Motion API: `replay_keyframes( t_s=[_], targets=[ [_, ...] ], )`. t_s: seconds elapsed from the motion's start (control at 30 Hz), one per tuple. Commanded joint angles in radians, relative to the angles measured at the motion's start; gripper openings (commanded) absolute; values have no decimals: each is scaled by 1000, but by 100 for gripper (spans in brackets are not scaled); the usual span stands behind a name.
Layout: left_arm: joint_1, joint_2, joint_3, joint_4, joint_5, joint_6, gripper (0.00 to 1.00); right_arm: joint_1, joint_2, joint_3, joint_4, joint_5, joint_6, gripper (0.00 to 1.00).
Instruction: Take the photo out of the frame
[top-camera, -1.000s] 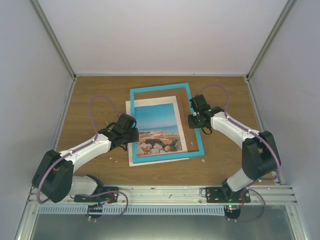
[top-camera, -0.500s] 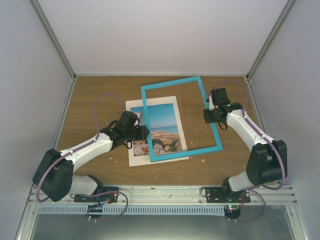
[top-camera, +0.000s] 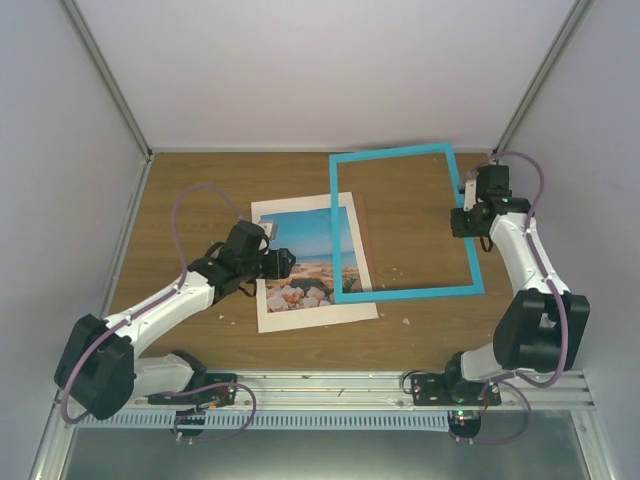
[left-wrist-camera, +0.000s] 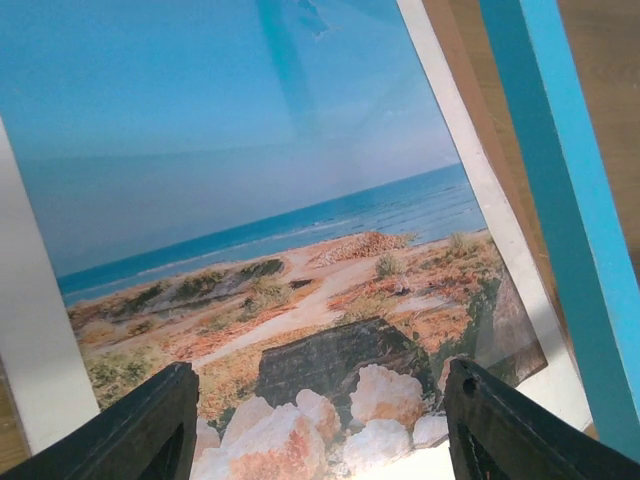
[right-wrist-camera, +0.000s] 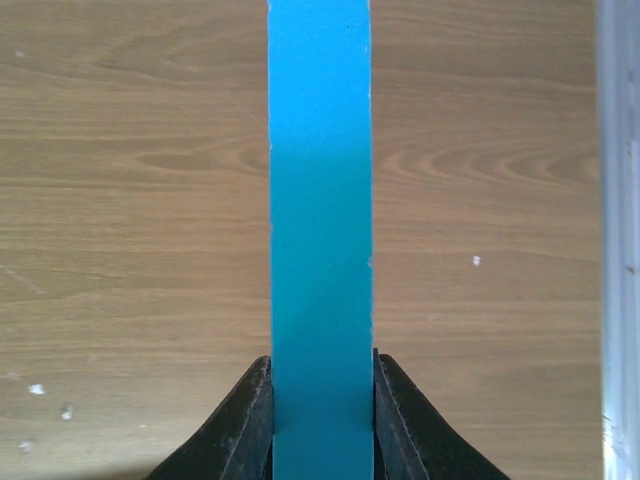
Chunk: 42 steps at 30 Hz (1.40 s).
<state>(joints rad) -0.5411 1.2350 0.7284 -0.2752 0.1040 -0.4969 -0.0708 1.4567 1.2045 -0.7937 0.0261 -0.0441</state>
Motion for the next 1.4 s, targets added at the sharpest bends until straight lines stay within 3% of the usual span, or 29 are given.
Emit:
replay_keyframes(
  t_s=[0.0,0.57,1.03,1.23,1.37],
  targets=[
    [16,-58,-33,12,-20,38,69,-47,22,55,20,17,-47,0],
    [45,-140,-94,1,1,76,77,-273,276,222,168,-59,-383,1],
    [61,-94,-103,20,-9,65,79,-418,510,149,307,-153,-394,2],
    [63,-59,-95,23,-21,60,80,-421,611,173,319,-157,-361,12],
    [67,-52,-99,16,-37,57,81,-426,641,212,314,-130,-327,31]
  ],
)
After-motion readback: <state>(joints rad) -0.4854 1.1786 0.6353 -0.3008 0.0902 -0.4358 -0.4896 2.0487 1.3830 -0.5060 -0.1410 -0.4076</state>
